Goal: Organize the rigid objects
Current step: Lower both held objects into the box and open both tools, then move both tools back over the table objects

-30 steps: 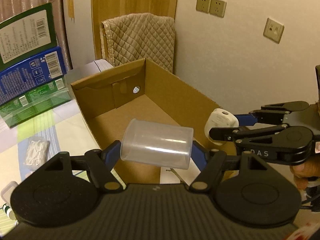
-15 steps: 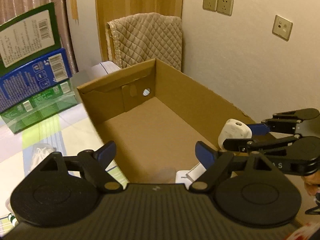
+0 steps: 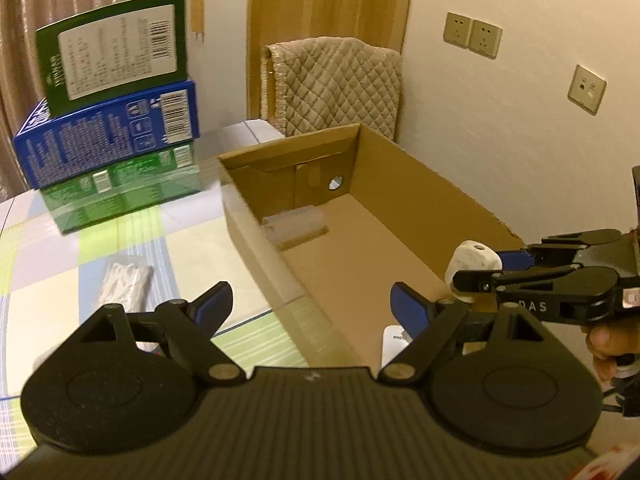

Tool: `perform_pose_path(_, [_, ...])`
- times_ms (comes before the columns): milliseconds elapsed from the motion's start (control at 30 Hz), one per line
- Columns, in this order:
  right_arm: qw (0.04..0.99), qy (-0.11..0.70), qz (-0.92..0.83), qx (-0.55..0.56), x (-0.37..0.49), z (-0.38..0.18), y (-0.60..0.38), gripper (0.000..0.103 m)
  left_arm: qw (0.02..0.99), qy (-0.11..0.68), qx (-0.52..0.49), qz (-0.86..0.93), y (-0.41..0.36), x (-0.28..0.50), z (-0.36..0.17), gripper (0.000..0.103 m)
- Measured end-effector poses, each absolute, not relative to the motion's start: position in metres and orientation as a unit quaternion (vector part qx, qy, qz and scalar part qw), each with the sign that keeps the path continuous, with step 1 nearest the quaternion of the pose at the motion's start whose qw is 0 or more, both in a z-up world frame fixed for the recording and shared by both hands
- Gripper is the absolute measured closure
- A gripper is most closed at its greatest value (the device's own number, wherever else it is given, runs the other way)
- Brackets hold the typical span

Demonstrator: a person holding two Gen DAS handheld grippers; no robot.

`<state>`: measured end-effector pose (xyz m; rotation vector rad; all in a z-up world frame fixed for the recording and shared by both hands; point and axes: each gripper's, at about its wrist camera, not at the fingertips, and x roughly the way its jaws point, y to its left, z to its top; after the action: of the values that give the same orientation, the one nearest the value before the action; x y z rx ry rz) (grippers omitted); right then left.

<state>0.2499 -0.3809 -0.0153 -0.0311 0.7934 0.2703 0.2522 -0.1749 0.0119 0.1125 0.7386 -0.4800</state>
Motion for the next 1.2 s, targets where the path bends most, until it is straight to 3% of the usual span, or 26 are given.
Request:
perform_pose_path(200, [0.922, 0.366, 0.125, 0.002, 0.253, -0.005, -0.378, 0.066, 0.907, 0.358, 0.044, -0.216, -0.15, 0.244, 0.015, 0.02])
perform_pose_path(933, [0.935, 0.289, 0.203, 0.03, 0.163, 0.072, -0.308, 0.037, 0.938, 0.336, -0.012, -0.086, 0.026, 0.157, 0.053, 0.02])
perform_pose_path(1200, [0.926, 0.287, 0.242, 0.033, 0.144, 0.08, -0.262, 0.034, 0.94, 0.338, -0.018, -0.049, 0.078, 0.129, 0.05, 0.02])
